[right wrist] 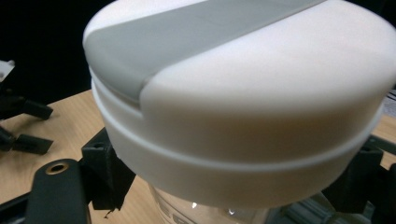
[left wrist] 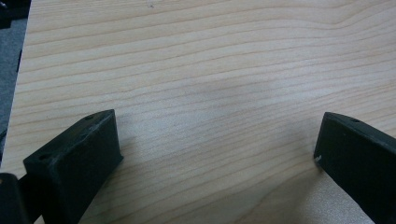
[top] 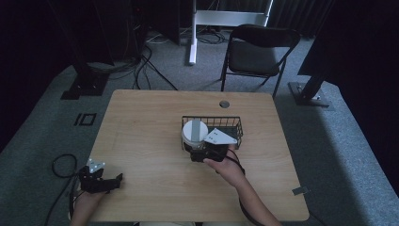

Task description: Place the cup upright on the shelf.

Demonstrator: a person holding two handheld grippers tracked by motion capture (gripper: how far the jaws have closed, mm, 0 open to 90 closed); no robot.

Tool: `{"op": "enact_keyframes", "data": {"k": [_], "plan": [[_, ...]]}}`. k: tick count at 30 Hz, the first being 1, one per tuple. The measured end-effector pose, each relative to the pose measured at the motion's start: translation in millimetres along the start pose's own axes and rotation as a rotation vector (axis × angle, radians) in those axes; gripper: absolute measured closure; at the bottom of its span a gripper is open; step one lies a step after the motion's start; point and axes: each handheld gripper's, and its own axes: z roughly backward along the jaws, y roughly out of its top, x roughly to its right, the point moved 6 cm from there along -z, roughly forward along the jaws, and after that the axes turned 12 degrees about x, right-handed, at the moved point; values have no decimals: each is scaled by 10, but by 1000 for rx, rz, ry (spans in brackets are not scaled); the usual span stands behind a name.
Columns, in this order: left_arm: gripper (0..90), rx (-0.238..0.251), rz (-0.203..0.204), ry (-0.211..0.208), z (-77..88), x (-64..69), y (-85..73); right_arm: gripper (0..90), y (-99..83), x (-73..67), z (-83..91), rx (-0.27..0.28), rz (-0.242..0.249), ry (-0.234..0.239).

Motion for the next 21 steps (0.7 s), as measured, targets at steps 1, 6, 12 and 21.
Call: {"op": "enact_keyframes", "data": {"k": [1, 6, 12, 21], "plan": [[6, 0, 0, 0, 0, 0, 0, 182, 39, 72, -7, 8, -8, -23], [6, 0, 0, 0, 0, 0, 0, 182, 81, 192, -28, 3, -5, -64], [5, 0, 0, 0, 0, 0, 0, 182, 112, 332, -51, 3, 2, -127], [6, 0, 0, 0, 0, 0, 0, 182, 178, 519, -82, 11, -1, -200]]}}
